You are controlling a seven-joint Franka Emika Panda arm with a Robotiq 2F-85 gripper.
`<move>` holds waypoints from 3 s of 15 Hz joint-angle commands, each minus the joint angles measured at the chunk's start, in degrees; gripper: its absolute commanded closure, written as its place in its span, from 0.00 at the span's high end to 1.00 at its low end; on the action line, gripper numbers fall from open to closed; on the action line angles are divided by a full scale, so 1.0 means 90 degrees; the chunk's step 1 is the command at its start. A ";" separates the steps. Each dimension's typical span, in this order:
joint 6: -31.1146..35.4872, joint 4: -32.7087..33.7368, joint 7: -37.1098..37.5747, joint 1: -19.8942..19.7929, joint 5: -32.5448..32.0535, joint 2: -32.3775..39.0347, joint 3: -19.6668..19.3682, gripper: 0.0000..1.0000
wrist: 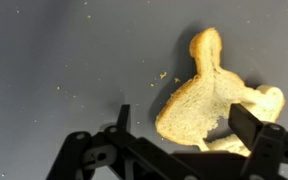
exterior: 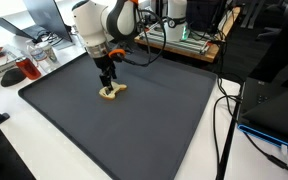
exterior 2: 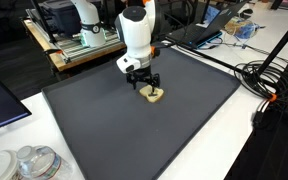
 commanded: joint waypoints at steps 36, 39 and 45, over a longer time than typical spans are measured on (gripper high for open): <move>0.0019 0.0024 0.2067 0.0867 -0.1359 0.0016 -0.0673 0.02; 0.0006 -0.0030 0.1925 0.0824 -0.1476 -0.0044 -0.0633 0.02; -0.0037 -0.0096 0.1678 0.0772 -0.1639 -0.0121 -0.0593 0.02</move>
